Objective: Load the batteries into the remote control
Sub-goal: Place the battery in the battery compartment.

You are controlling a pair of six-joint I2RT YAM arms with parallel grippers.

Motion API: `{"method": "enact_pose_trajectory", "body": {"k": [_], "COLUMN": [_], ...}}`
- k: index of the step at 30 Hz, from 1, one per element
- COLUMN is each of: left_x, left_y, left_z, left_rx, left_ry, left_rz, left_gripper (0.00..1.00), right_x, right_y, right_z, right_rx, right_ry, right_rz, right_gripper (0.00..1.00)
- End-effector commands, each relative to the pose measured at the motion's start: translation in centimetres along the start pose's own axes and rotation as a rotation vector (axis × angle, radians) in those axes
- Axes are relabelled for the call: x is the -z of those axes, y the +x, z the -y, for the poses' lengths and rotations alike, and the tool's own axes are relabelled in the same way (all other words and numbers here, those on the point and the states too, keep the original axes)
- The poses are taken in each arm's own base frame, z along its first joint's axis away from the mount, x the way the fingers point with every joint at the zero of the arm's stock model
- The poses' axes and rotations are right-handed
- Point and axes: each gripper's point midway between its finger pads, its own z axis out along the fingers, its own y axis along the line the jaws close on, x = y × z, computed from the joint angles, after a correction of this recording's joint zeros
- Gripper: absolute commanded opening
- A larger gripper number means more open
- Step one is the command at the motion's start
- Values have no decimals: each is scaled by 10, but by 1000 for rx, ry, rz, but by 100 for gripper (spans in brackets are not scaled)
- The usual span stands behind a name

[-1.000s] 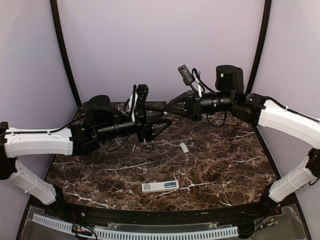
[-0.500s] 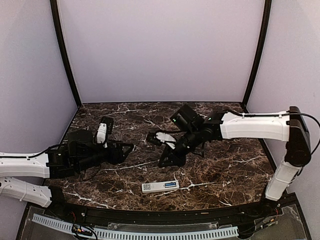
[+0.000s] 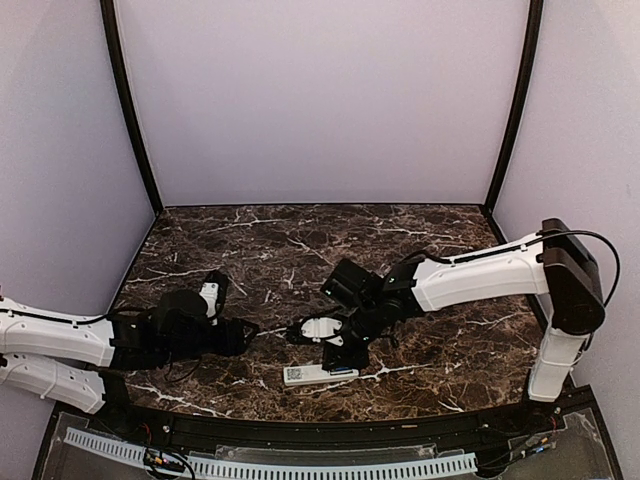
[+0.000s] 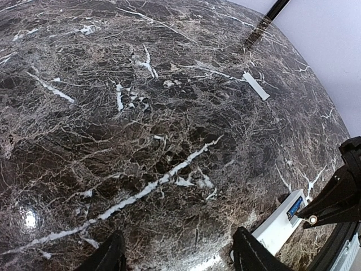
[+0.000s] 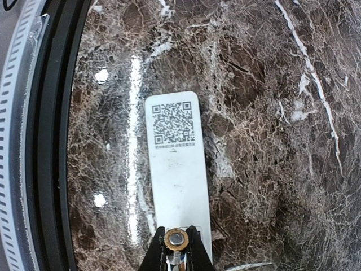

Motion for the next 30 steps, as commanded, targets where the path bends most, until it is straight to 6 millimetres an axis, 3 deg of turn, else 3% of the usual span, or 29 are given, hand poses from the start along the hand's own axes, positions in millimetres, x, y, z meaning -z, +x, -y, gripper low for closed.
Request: {"method": "enact_pose_trajectory", "body": {"k": [1, 6, 30], "left_x": [-1, -1, 2], "left_y": [3, 6, 2], "left_z": [4, 3, 0], "left_rx": [-6, -16, -110], "left_ry": [34, 39, 21], "left_rz": [4, -1, 18], "left_gripper": [64, 64, 64], "right_x": [-11, -17, -9], "right_y": [8, 11, 25], "right_z": [11, 7, -2], "right_rx": [48, 43, 69], "right_ry": [56, 26, 34], "right_rz": [-34, -50, -72], "right_gripper": [0, 0, 1]}}
